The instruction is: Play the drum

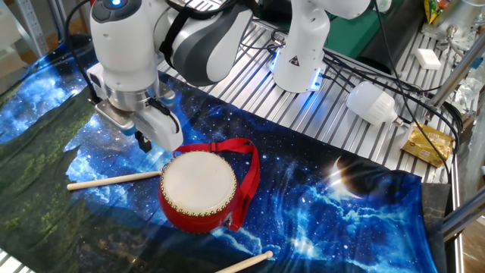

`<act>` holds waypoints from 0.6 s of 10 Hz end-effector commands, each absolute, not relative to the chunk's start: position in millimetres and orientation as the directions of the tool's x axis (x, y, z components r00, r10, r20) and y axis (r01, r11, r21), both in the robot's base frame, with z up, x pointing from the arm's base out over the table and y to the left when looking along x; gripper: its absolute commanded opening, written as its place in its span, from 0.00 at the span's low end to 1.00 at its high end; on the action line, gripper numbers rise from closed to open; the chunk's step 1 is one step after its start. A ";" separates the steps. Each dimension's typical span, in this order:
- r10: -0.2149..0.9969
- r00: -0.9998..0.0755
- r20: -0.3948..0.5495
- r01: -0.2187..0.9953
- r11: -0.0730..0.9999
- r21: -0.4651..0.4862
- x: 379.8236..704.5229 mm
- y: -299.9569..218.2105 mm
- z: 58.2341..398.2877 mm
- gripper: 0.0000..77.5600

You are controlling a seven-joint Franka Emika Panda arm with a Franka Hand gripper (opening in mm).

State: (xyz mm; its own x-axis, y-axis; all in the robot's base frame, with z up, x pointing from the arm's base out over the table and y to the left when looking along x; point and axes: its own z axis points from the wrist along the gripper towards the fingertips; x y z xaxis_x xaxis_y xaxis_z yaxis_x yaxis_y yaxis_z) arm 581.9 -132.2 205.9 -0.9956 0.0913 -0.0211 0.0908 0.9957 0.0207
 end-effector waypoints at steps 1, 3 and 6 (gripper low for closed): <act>-0.047 -0.998 -0.034 -0.048 0.999 0.025 582.7 -132.4 207.4 0.01; -0.081 -0.996 -0.031 -0.082 0.996 0.038 582.7 -132.4 207.4 0.01; -0.068 -0.998 -0.009 -0.068 0.996 0.057 578.1 -124.6 216.3 0.01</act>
State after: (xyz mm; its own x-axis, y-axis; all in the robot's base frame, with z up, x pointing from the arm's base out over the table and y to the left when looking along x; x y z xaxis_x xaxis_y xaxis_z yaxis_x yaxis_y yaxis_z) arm 579.6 -129.7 209.4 -0.9966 -0.0805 -0.0169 -0.0812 0.9956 0.0467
